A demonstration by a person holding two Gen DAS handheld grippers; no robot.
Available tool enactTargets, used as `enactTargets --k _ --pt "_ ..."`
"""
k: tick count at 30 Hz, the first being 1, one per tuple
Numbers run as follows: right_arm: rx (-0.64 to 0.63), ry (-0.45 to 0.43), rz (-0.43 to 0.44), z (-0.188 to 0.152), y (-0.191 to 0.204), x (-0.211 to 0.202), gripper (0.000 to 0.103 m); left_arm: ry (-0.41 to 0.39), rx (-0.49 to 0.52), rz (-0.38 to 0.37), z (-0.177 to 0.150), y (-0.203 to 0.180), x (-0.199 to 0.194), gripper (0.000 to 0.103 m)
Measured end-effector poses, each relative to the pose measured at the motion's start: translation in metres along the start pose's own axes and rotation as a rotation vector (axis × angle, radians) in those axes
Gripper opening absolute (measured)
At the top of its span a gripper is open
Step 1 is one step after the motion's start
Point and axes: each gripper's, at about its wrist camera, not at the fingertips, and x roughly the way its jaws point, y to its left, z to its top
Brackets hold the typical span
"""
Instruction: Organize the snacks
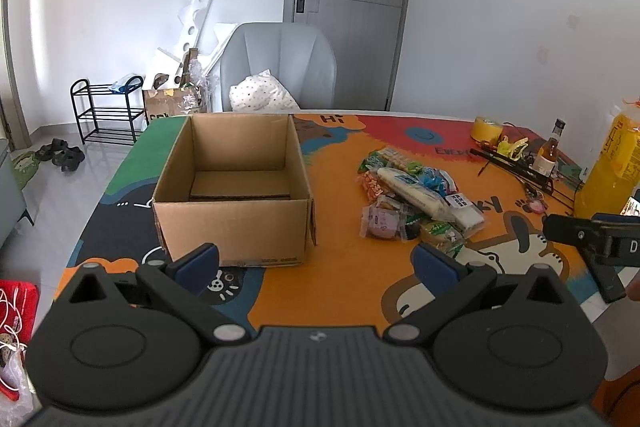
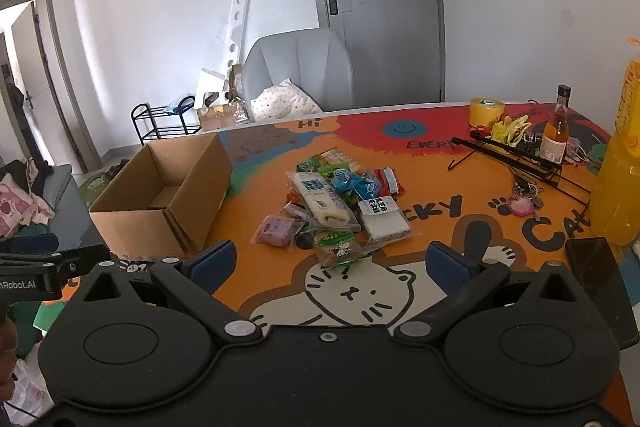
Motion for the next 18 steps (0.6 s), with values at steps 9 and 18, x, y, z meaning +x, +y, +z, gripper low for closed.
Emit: enactTargets --k 9,18 --pt "0.006 0.001 -0.006 -0.0004 -0.0004 0.0012 0.103 -0.006 0.021 -0.007 -0.0023 -0.0037 -0.0016 0.103" --pt "0.006 0.006 -0.007 -0.0018 0.0000 0.0014 0.103 0.000 0.010 -0.008 -0.0024 -0.0021 0.0008 0.103"
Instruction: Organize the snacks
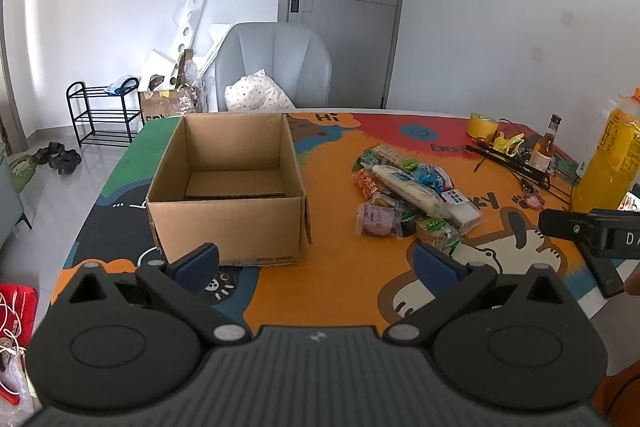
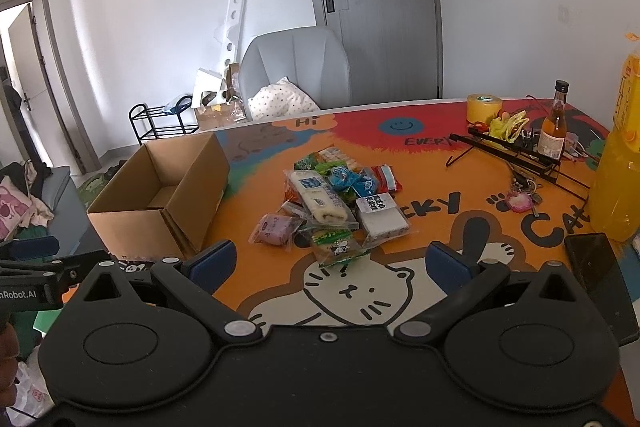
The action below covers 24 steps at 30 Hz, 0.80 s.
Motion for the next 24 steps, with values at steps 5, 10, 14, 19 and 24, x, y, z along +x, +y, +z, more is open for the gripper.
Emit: enactTargets --k 5,10,14,19,24 --pt "0.003 -0.002 -0.001 0.0001 0.0002 -0.0006 0.103 0.006 0.004 -0.006 -0.0009 -0.0015 0.0015 0.103" --pt "0.002 -0.002 -0.001 0.0003 -0.0001 -0.0004 0.103 0.010 0.005 -0.009 -0.0015 -0.0022 0.0025 0.103" --pt "0.003 -0.002 -0.001 0.0000 0.0003 -0.0003 0.103 0.010 0.006 -0.009 -0.0015 -0.0022 0.0026 0.103" --pt "0.004 0.001 0.000 -0.0005 0.0001 0.0002 0.103 0.020 0.003 -0.012 -0.0026 -0.0035 0.0043 0.103" --pt "0.006 0.006 0.001 -0.0007 0.0000 0.0021 0.103 0.030 0.015 -0.023 -0.0050 -0.0067 0.0054 0.103"
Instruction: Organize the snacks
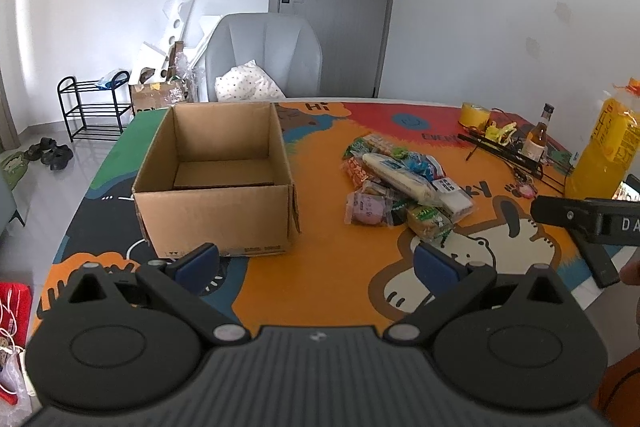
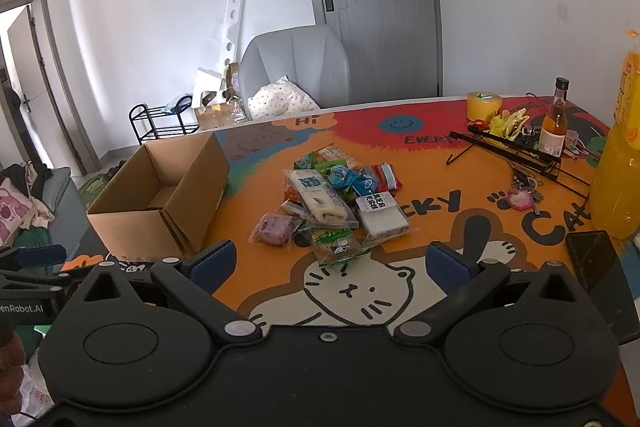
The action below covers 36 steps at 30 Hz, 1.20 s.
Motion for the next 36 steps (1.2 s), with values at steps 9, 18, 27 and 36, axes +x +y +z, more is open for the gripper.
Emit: enactTargets --k 9,18,27,36 --pt "-0.010 -0.003 0.008 -0.002 -0.003 0.007 0.103 0.027 0.010 -0.021 -0.001 -0.002 0.010 0.103" --pt "0.006 0.015 0.029 0.000 -0.016 0.024 0.103 0.033 0.010 -0.034 0.001 -0.006 0.031 0.103" --pt "0.000 -0.021 0.042 0.004 -0.030 0.043 0.103 0.019 -0.008 -0.055 0.009 -0.009 0.055 0.102" --pt "0.085 -0.012 0.067 0.008 -0.057 0.069 0.103 0.001 -0.028 -0.111 0.016 -0.021 0.081 0.100"
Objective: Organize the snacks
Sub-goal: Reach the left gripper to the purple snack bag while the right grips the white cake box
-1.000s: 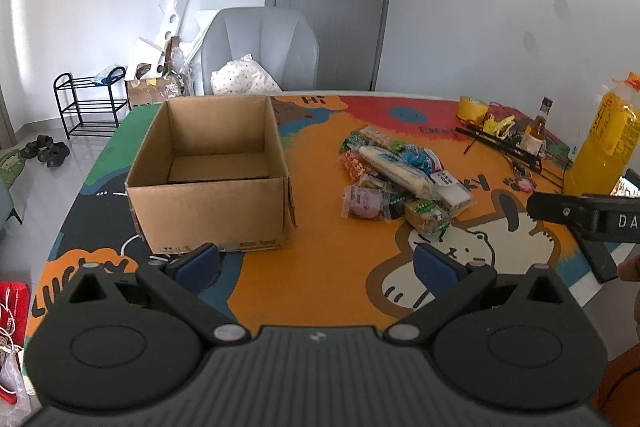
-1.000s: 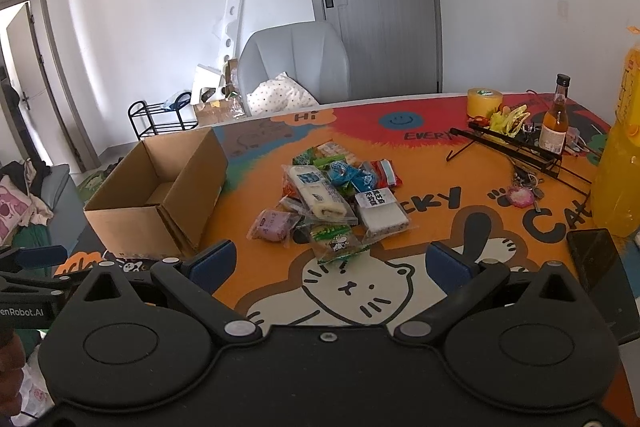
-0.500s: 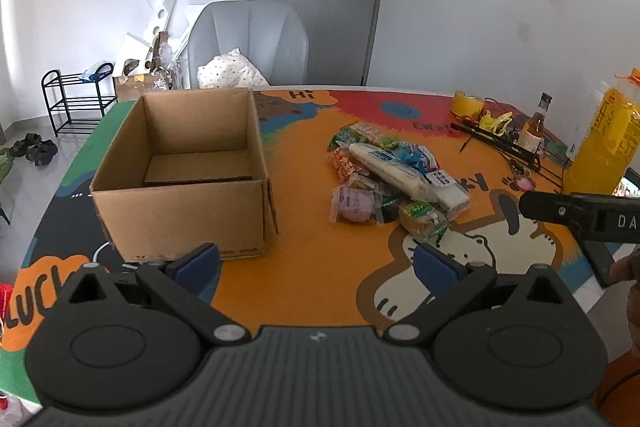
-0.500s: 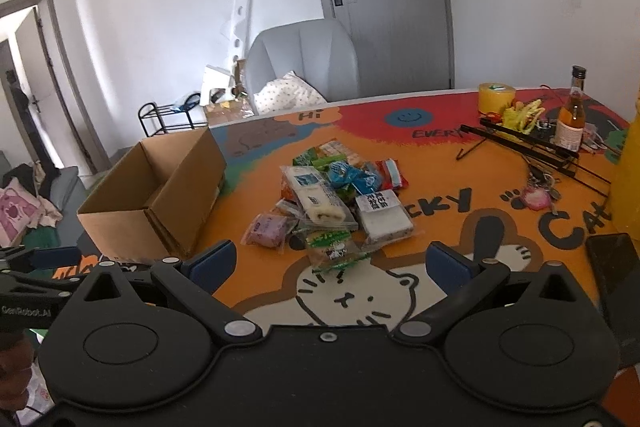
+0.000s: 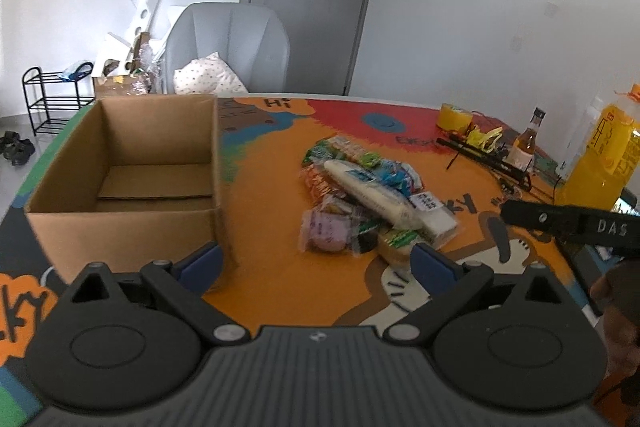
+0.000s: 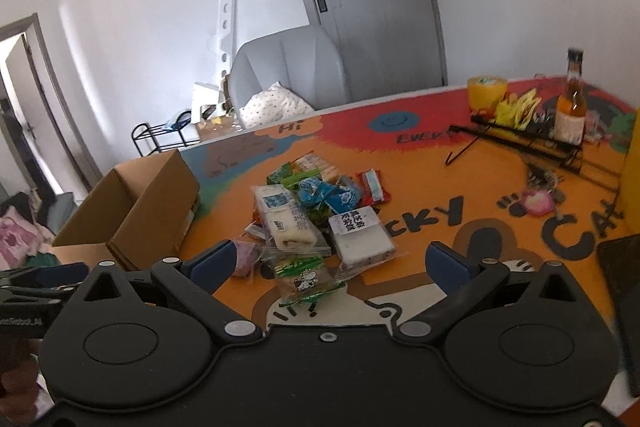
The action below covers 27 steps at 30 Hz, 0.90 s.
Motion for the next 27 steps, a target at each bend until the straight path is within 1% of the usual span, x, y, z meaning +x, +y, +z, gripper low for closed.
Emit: enactTargets --k 2,4,8,13,17,22,27 --pt "0.006 -0.001 -0.006 0.000 -0.004 0.005 0.102 0.001 -0.009 -0.018 0.001 -0.002 0.007 0.098" --pt "0.002 -0.005 -0.010 0.000 -0.007 0.011 0.102 0.008 -0.015 -0.027 0.003 -0.004 0.014 0.093" --pt "0.011 0.005 -0.023 0.000 -0.016 0.024 0.092 0.033 -0.017 -0.043 0.003 -0.009 0.032 0.087" --pt "0.006 0.033 -0.023 -0.003 -0.026 0.045 0.087 0.062 -0.011 -0.035 0.003 -0.014 0.056 0.082" --pt "-0.012 0.055 -0.043 -0.005 -0.030 0.060 0.080 0.082 -0.013 -0.029 0.005 -0.017 0.074 0.078" --pt "-0.017 0.079 -0.024 -0.004 -0.034 0.078 0.080 0.103 -0.021 -0.011 0.009 -0.017 0.094 0.069" --pt "-0.037 0.106 -0.010 -0.001 -0.035 0.095 0.080 0.126 -0.039 0.016 0.012 -0.012 0.112 0.065"
